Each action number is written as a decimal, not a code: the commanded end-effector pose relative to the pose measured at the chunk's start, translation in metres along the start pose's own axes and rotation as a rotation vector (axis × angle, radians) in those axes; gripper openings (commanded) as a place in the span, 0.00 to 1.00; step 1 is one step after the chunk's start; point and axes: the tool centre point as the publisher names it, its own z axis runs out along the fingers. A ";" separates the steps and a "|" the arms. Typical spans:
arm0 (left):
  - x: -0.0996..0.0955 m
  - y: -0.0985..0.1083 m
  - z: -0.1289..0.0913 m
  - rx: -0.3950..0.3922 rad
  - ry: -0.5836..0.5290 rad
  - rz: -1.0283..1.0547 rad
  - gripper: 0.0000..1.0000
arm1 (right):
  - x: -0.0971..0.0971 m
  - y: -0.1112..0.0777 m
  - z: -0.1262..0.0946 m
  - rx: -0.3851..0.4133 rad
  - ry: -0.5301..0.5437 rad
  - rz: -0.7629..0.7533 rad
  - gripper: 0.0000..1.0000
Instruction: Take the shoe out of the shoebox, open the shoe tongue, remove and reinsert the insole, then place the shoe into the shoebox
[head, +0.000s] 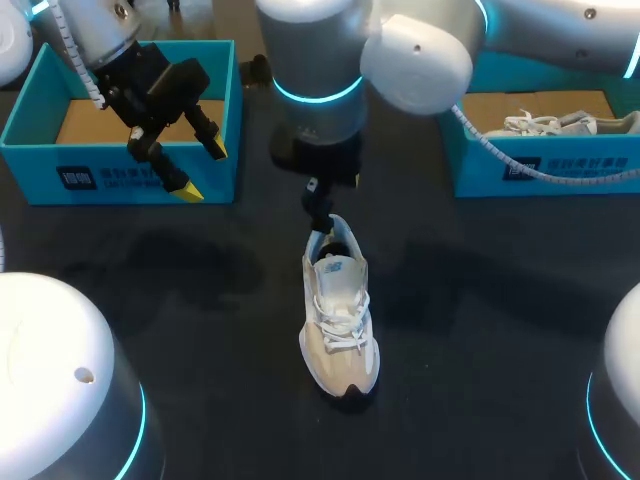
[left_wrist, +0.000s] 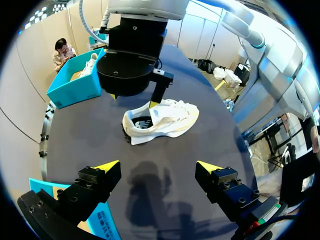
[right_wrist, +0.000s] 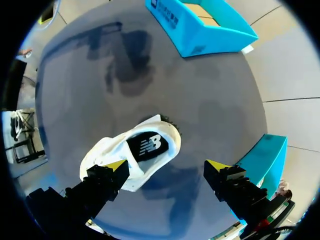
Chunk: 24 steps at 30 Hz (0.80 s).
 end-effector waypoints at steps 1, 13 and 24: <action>0.000 0.000 0.000 -0.003 0.001 0.000 1.00 | -0.003 -0.003 0.006 -0.017 0.005 -0.071 1.00; 0.000 0.000 0.000 -0.003 0.001 0.000 1.00 | -0.009 0.009 0.028 -0.036 0.007 -0.223 1.00; 0.000 0.000 0.000 -0.003 0.001 0.000 1.00 | -0.014 0.016 0.043 -0.044 0.029 -0.275 1.00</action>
